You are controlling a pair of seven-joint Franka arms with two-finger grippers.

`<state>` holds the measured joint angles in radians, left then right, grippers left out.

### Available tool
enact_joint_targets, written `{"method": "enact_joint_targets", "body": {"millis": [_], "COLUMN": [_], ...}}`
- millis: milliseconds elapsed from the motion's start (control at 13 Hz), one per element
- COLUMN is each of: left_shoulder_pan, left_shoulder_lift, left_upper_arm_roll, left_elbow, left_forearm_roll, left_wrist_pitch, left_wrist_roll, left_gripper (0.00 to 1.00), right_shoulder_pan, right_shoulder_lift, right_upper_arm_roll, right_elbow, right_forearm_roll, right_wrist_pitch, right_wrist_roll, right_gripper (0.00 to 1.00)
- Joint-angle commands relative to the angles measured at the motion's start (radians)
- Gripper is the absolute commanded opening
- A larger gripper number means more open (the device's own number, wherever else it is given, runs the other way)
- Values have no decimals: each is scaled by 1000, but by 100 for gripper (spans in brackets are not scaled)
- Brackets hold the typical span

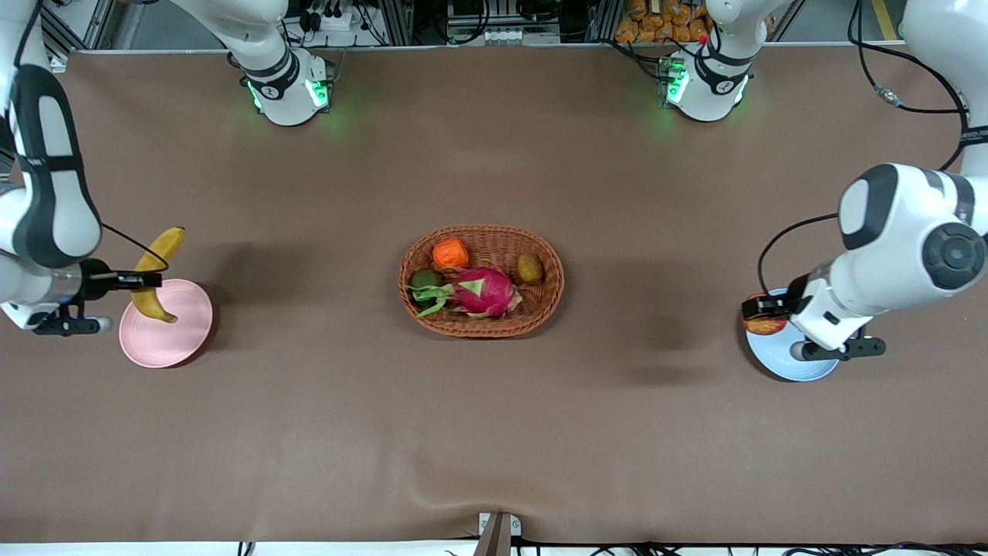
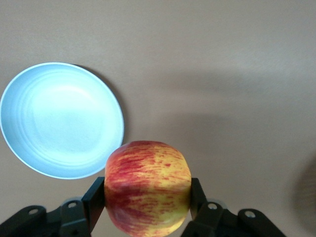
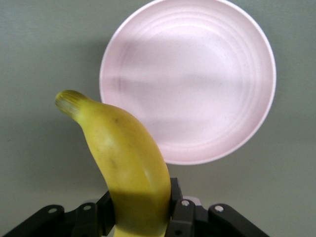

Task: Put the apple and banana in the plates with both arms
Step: 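Carry the banana to the pink plate while the left gripper carries the apple, then lower the banana onto the pink plate and open the right gripper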

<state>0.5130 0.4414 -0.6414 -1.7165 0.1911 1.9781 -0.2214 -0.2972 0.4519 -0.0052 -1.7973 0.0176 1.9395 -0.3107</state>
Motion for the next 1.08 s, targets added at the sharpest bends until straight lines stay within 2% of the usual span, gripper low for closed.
{"method": "enact_joint_targets", "body": {"millis": [0,231,462,692,769,923,1000], "left_shoulder_pan": [64,131,188,251,287,329,341], "left_shoulder_lift": [20,66,109,167,199,227,235], "left_upper_arm_roll": [-15,-15,-12,-14,-15,-9,-4], "left_elbow": [-24,-58,-69,-63,-55,-41,-43], "left_forearm_roll": [-27,-32,-152,-159,-206,-371,-419], "left_wrist_pitch": [33,82,107,127,127,127,127], "left_wrist_roll": [100,183,351,477,540,722,772], "left_gripper": [0,0,0,0,0,0,0], "right_shoulder_pan": [-42,-81,-94,-94,-94,-94,-91], "right_shoulder_lift": [66,138,175,205,206,208,208], "right_upper_arm_roll": [22,22,24,24,24,24,24], "right_elbow": [19,44,62,96,98,99,101], "right_forearm_roll": [-18,-16,-10,-8,-8,-7,-8], "right_wrist_pitch": [65,119,148,148,148,148,148], "right_wrist_roll": [-47,-116,-165,-166,-172,-173,-173], "right_gripper": [0,0,0,0,0,0,18]}}
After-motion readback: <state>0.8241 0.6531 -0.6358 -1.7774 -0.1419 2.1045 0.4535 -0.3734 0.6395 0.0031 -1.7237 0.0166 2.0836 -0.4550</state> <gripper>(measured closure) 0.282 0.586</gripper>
